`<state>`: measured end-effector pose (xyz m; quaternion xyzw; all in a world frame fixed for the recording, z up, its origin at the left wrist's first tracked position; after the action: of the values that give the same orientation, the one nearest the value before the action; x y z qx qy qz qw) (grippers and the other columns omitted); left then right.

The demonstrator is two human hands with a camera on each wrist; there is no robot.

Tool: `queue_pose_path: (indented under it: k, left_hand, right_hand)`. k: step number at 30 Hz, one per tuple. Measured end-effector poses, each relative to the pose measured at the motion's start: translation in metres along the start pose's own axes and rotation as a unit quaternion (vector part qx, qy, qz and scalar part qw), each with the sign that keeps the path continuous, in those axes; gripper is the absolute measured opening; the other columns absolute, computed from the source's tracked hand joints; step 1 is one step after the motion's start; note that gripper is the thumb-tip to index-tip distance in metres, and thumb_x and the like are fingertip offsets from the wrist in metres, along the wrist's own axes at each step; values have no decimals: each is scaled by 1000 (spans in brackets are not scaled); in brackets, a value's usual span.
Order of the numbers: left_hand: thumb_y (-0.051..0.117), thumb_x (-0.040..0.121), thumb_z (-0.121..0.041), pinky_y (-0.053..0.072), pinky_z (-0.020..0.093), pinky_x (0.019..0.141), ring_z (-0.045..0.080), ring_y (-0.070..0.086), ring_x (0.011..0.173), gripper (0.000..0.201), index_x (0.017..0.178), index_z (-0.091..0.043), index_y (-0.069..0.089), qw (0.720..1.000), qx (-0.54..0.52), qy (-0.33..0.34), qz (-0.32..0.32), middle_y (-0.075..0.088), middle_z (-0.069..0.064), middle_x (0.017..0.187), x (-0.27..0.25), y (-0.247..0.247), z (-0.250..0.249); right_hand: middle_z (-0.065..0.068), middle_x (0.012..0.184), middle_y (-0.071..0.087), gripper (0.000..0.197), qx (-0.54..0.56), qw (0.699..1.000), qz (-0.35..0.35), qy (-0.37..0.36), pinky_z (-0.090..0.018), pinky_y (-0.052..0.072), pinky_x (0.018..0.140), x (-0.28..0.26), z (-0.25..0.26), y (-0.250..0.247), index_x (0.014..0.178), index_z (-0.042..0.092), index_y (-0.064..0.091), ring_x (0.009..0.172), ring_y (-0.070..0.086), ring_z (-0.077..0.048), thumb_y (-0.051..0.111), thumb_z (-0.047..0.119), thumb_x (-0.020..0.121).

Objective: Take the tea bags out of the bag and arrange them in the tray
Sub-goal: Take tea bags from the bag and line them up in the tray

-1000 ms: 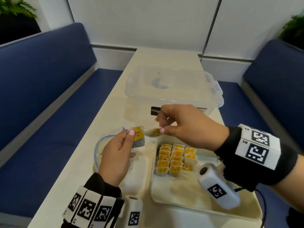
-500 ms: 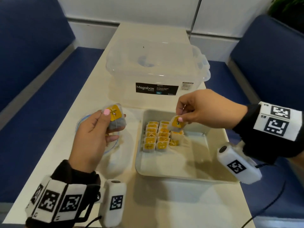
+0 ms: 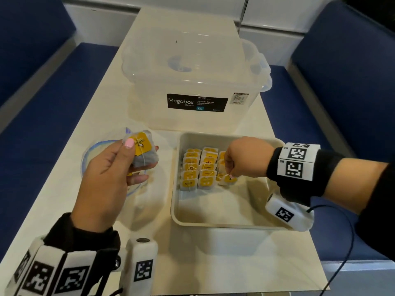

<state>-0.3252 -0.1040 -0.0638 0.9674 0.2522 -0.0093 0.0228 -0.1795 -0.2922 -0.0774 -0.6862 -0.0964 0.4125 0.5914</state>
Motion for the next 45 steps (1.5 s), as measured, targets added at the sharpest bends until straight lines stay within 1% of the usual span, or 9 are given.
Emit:
queue_pose_path:
  k: [9,13,18,22,25,28,35,39,45]
  left_hand:
    - [41,83,-47,57,25,68,15,71,89,36,99,-26,66,1000,6,0,15,74,-8,96,0,-3,3]
    - [39,91,-40,56,21,64,13,71,85,31,101,-26,65,1000,1,-4,24,74,-8,94,0,1,3]
    - [40,82,-46,54,19,58,12,71,79,35,99,-28,64,999,8,0,40,74,-8,91,-2,11,2]
    - [50,87,-49,54,20,60,8,70,78,23,95,-32,63,996,63,24,58,73,-11,90,-1,21,0]
    - [43,84,-45,54,20,60,4,69,75,22,90,-37,62,988,118,60,81,71,-16,85,-2,31,-7]
    - [45,85,-47,53,18,58,2,68,73,18,87,-40,62,983,137,76,97,70,-18,85,-4,40,-14]
    - [65,73,-43,55,21,66,10,68,83,24,93,-33,57,989,100,70,87,71,-3,90,-9,47,-19]
    - [70,64,-37,55,33,70,14,69,78,33,89,-32,49,992,92,56,72,70,-2,91,-9,48,-13]
    - [82,64,-38,52,22,74,8,66,87,46,101,-34,53,989,126,61,56,69,-16,99,-12,27,-3]
  right_hand:
    - [9,64,54,12,-10,1000,-15,13,-21,34,52,11,4,2,77,24,69,69,53,-16,61,18,83]
    - [9,64,55,13,-14,1000,-2,14,-20,32,50,13,3,8,70,27,62,70,55,-17,66,20,79]
    - [5,79,64,10,-4,999,-46,23,-27,47,66,3,-1,-16,77,26,63,74,57,-15,69,34,79]
    - [10,85,65,9,155,969,-177,-77,-24,47,73,-18,25,-72,89,30,65,75,58,-3,64,38,85]
    - [15,85,65,14,264,935,-170,-164,-8,42,67,-34,59,-92,95,34,65,70,56,8,69,35,82]
    - [12,78,67,12,230,938,-170,-195,-7,42,65,-41,77,-93,89,27,71,66,54,10,74,32,78]
    - [6,75,69,7,257,933,-183,-172,-26,52,71,-48,69,-98,84,21,72,70,63,-8,74,24,79]
    - [13,71,65,5,229,943,-184,-155,-9,42,61,-54,57,-99,79,24,71,64,55,6,76,25,77]
    - [13,68,67,4,136,981,-105,-90,-9,42,62,-54,30,-74,77,25,73,65,58,-1,76,28,76]
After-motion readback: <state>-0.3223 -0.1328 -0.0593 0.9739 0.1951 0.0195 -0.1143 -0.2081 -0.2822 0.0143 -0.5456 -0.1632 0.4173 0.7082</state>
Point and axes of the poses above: each hand's wrist, its own x-axis towards the middle knuckle, its own y-axis out of the palm, z = x × y, the point moved 6 cm from there along x, towards the middle knuckle
